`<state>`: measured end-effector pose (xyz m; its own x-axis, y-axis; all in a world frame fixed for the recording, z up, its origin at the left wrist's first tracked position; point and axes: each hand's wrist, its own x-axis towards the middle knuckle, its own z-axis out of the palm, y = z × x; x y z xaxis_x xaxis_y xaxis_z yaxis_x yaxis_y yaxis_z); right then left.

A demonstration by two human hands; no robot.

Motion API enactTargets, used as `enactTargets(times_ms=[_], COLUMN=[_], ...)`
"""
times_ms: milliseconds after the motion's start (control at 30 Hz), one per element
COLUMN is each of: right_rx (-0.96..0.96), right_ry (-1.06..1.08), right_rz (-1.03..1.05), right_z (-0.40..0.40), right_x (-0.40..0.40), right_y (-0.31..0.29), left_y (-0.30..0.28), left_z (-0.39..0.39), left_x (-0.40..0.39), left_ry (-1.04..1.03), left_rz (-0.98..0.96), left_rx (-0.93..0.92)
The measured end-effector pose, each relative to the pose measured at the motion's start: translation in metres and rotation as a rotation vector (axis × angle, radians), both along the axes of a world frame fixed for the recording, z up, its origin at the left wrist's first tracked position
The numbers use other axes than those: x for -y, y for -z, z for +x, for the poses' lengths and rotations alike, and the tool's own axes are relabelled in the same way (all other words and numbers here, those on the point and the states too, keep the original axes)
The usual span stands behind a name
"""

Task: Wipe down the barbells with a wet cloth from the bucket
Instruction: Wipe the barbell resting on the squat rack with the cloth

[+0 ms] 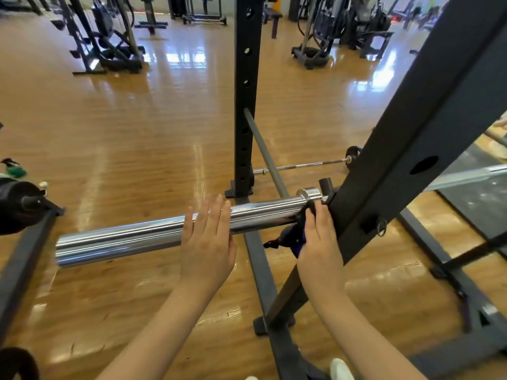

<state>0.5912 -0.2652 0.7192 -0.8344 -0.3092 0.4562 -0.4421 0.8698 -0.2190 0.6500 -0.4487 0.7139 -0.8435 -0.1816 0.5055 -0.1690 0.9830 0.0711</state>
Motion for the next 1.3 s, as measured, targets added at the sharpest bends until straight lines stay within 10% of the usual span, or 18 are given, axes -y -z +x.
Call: enactTargets(times_ms=[200, 1300], right_rx=[-0.019, 0.170], right_ry=[-0.026, -0.069], right_rz=[-0.252, -0.024], right_z=[-0.040, -0.035], right_x=[0.023, 0.025], right_y=[-0.041, -0.040], left_y=[-0.003, -0.010], left_z=[0.003, 0.098], left_x=[0.000, 0.167], left_ry=[0.003, -0.125], left_rz=[-0.014, -0.127], left_rx=[0.085, 0.101])
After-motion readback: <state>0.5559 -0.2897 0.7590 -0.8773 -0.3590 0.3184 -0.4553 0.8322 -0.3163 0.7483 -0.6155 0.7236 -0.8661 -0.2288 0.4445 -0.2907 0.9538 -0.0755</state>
